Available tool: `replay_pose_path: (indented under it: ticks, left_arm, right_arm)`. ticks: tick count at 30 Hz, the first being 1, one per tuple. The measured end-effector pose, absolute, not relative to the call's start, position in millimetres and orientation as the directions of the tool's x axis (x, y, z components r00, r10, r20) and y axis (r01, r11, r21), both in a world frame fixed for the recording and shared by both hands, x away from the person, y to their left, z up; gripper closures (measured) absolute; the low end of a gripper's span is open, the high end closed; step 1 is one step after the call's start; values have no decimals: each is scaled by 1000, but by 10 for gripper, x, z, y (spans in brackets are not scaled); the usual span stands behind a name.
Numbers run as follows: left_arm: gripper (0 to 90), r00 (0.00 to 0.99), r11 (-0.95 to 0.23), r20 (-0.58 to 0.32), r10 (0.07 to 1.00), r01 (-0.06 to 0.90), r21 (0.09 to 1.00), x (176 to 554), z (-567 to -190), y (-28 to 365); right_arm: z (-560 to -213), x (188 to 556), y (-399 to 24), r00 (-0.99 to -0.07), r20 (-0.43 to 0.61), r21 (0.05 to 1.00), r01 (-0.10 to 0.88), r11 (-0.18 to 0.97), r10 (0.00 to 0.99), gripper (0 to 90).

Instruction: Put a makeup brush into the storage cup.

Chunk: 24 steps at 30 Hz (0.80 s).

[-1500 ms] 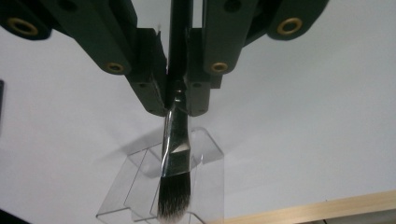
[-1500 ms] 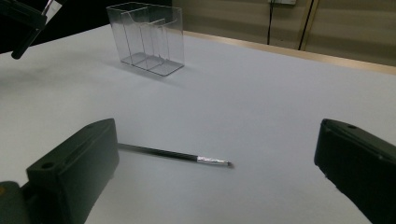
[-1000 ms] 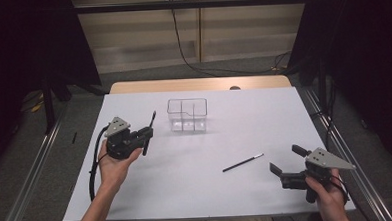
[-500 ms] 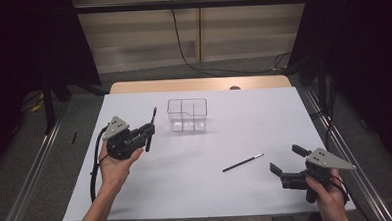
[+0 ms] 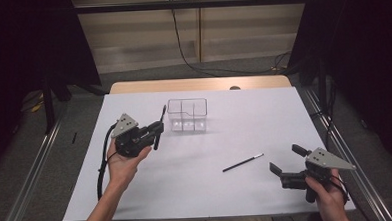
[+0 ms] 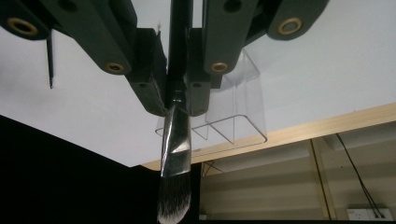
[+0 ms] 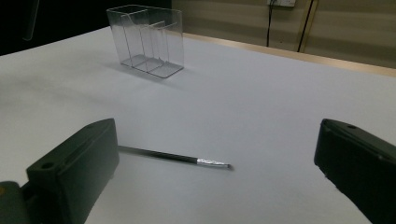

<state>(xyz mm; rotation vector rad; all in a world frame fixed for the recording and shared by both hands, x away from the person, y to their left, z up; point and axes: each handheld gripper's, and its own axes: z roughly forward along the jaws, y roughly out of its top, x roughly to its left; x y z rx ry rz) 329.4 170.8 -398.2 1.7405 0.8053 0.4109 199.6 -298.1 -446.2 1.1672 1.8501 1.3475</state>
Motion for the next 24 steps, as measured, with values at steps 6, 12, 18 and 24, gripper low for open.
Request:
replay_pose_path:
  ticks: [6,12,18,24]
  left_arm:
    - [790,722,-158,-109,684,293,943,3305,-3947,1595]
    - [790,732,-154,-110,673,284,946,3352,-3921,1471]
    - [790,741,-148,-118,661,283,948,3410,-3881,1376]
    - [790,751,-155,-113,651,276,949,3453,-3886,1275]
  right_arm:
    - [-4466,1996,-2975,-470,48,940,321,120,881,0]
    - [-4468,1996,-2972,-476,48,939,320,122,878,0]
    - [-4471,2002,-2962,-477,52,939,323,120,877,0]
    - [-4472,2002,-2964,-476,51,939,322,120,878,0]
